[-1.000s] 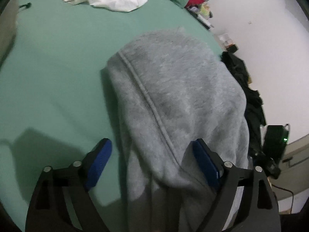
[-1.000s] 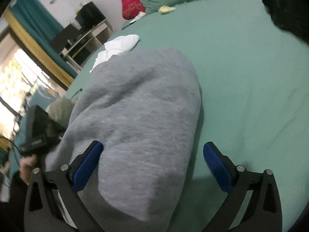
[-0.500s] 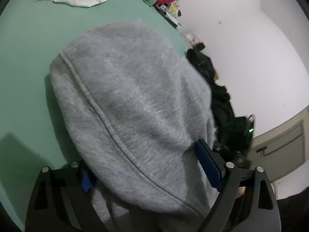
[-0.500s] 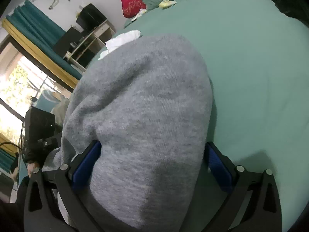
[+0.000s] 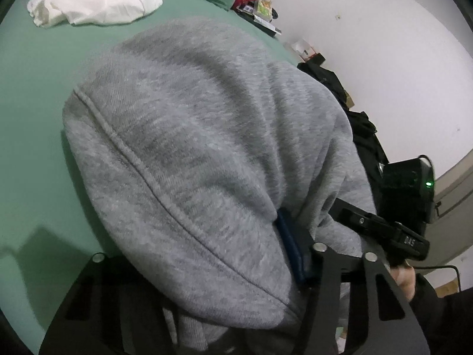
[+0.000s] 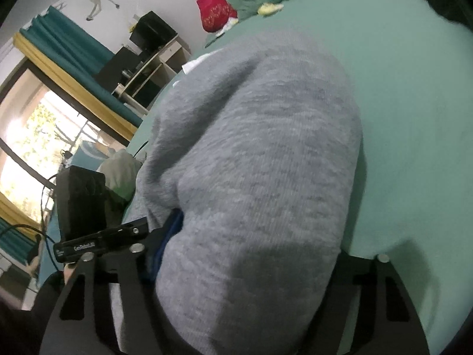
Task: Fold large clothes
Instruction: 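Lift the folded sweatshirt bundle off the bed with both grippers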
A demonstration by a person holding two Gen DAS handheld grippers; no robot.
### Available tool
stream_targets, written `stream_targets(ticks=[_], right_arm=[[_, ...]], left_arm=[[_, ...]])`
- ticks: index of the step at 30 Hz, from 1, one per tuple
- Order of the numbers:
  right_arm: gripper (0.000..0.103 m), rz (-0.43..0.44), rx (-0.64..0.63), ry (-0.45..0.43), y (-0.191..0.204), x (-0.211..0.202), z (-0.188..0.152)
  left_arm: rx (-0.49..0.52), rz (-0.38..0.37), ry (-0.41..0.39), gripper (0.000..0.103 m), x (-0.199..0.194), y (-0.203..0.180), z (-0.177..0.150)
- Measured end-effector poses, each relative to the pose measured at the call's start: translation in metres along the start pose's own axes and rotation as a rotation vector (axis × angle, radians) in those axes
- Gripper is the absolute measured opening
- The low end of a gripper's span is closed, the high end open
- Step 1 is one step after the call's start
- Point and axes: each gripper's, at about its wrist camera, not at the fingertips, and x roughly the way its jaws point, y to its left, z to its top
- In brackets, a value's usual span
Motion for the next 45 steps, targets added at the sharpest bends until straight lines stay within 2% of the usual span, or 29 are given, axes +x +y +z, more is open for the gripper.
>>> stream_targets(ticks=[2,4,8,17,24,45], right_arm=[[0.062,-0.015,-0.019,-0.017,0.007,-0.003,-0.001],[0.060,-0.021,-0.026,-0.032,0.011,-0.006,-0.001],[0.057,-0.022,-0.064,-0.052,0.021,-0.017,-0.001],[0.056,-0.035,-0.152,-0.092,0.046,-0.050,-0.007],[0.056,-0.019,-0.161,-0.123,0.059,-0.078,-0.016],[0.056,0.036,-0.222,-0.289,0.109,-0.166,-0.021]], left_arm=[[0.011,0.027,-0.024,0.050,-0.004,-0.008,-0.003],[0.021,0.052,-0.050,0.047,-0.010,-0.017,-0.005],[0.030,0.057,-0.081,0.044,-0.027,-0.022,-0.011],[0.032,0.050,-0.125,0.044,-0.062,-0.043,-0.033],[0.053,0.057,-0.146,0.044,-0.093,-0.067,-0.050],[0.182,0.050,-0.252,0.044,-0.167,-0.162,-0.050]])
